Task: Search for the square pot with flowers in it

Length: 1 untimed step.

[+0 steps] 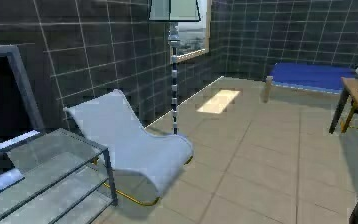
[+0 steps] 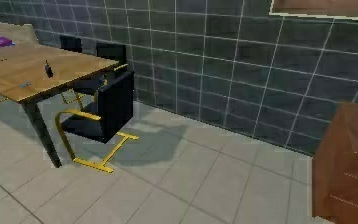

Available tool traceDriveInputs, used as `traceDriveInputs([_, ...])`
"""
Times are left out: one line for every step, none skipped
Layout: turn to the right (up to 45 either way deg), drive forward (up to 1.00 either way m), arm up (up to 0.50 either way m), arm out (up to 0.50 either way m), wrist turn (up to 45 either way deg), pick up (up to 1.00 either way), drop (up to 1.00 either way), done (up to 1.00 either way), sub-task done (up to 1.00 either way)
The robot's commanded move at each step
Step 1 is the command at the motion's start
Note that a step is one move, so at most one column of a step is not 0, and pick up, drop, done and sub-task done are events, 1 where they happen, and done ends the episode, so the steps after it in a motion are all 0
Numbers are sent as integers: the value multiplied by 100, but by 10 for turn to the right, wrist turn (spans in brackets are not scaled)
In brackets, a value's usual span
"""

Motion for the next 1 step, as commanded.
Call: traceDriveInputs([-450, 0, 0, 0, 0, 0, 0, 0, 0])
